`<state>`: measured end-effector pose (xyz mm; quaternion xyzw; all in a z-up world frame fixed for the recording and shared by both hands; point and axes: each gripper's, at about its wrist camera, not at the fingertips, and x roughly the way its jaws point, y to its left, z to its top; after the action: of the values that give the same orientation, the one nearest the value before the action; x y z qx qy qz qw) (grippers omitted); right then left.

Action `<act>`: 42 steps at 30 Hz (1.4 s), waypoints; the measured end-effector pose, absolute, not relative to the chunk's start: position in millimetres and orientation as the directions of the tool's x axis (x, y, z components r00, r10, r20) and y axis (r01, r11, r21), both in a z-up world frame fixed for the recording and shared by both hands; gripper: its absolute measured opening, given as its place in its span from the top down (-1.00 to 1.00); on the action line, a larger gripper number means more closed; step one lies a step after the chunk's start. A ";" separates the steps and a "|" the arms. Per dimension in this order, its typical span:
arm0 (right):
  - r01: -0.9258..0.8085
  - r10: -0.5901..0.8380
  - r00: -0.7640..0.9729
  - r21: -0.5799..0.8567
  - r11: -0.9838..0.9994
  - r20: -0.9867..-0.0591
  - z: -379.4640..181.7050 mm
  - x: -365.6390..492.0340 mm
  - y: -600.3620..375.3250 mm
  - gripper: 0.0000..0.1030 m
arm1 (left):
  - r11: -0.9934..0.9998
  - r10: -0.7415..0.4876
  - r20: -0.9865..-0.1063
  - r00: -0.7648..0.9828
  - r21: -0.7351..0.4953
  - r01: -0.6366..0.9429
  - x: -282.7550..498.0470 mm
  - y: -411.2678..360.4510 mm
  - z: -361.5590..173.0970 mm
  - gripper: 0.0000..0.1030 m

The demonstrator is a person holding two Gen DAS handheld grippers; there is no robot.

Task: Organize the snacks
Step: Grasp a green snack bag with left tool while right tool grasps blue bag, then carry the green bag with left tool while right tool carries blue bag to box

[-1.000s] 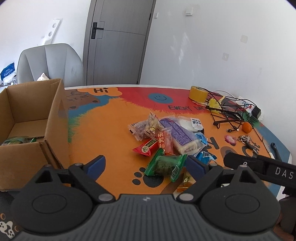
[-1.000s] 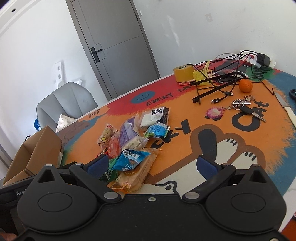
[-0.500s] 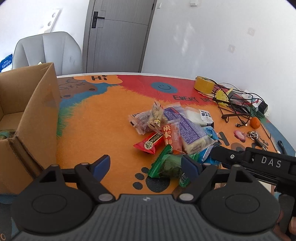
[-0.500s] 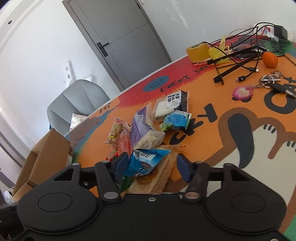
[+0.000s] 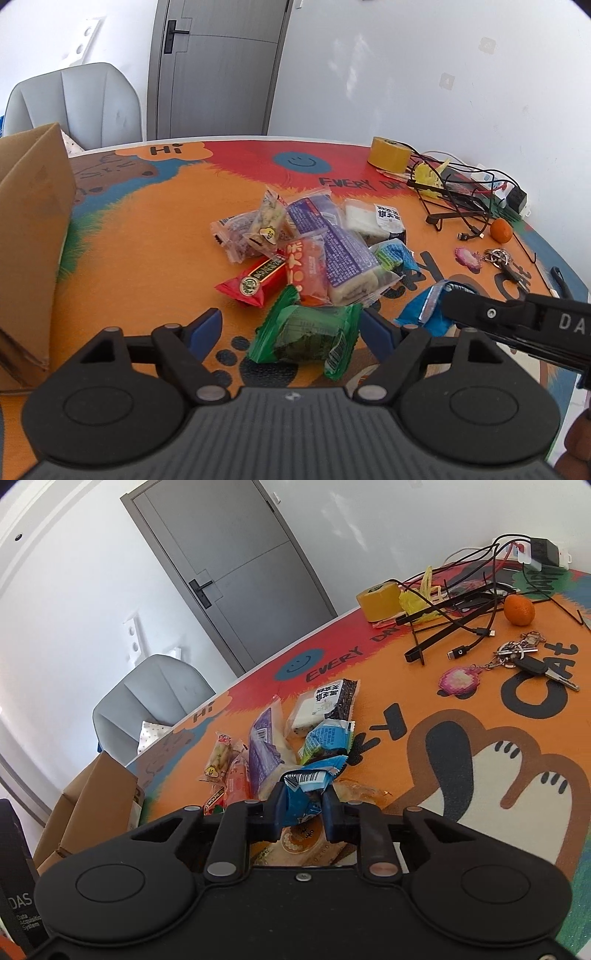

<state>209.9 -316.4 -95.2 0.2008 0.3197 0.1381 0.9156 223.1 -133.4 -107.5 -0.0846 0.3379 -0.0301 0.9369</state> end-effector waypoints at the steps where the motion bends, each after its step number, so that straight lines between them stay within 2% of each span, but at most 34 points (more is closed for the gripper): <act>1: -0.124 0.379 0.759 0.453 0.883 -0.530 -94.3 208.7 -316.5 0.59 | 0.982 -0.123 -0.633 0.764 -0.189 0.001 224.1 -133.4 -109.0 -0.29; 4: -0.134 0.378 0.768 0.446 0.885 -0.517 -90.7 203.4 -315.6 0.59 | 0.977 -0.153 -0.639 0.754 -0.212 0.018 224.4 -132.6 -111.7 0.19; 5: -0.138 0.378 0.772 0.445 0.885 -0.512 -89.8 201.6 -315.3 0.59 | 0.975 -0.162 -0.640 0.751 -0.219 0.024 223.9 -131.8 -111.0 0.26; 42: -0.320 0.467 0.801 0.389 0.864 -0.376 -38.3 165.6 -233.5 0.60 | 0.964 -0.010 -0.413 0.911 -0.245 -0.101 136.1 -38.4 -23.2 0.29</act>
<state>165.6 -233.5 -38.3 0.1551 0.2354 0.2102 0.9361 136.1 -38.4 -23.2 -0.1315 0.2102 0.0234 0.9685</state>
